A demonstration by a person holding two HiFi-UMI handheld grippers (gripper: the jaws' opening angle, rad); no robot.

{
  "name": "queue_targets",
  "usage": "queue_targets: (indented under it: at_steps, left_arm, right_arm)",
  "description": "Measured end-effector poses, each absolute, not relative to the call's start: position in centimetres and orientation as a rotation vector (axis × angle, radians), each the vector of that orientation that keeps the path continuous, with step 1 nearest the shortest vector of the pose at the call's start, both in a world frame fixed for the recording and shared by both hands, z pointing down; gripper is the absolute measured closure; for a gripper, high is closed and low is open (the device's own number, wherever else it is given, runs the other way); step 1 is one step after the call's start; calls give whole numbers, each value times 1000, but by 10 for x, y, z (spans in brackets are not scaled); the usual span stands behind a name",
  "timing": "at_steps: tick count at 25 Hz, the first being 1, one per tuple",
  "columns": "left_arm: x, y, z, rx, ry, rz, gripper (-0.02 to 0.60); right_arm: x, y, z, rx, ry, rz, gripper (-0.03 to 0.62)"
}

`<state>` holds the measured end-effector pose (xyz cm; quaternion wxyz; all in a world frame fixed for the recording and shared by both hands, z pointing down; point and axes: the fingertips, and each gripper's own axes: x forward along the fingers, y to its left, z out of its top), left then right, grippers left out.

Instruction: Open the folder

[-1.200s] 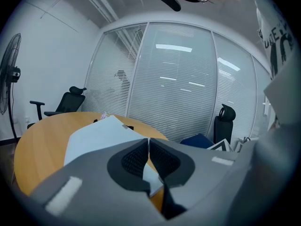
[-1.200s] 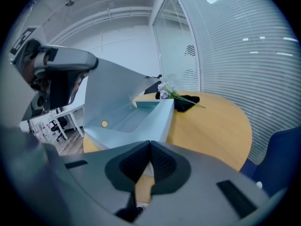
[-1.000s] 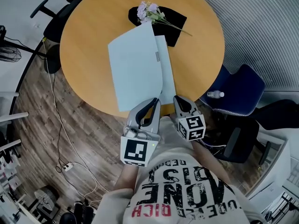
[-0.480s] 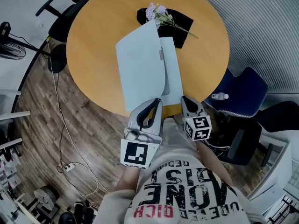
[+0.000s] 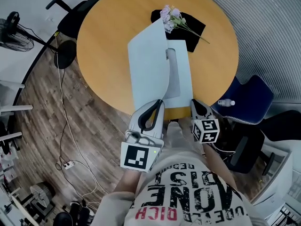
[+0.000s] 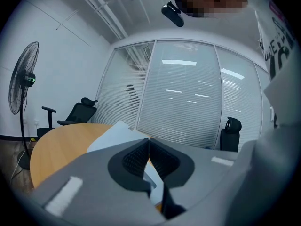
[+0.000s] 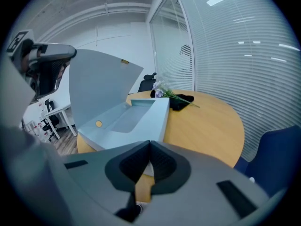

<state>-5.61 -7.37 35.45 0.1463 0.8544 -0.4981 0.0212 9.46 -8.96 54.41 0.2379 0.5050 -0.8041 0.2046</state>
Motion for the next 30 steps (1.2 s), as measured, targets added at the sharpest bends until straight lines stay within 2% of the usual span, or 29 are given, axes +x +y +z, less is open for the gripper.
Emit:
queue_targets:
  at_steps: [30]
  left_arm:
    - [-186, -49, 339, 2248, -1813, -68, 569]
  right_arm:
    - [93, -91, 541, 1466, -2172, 564, 582]
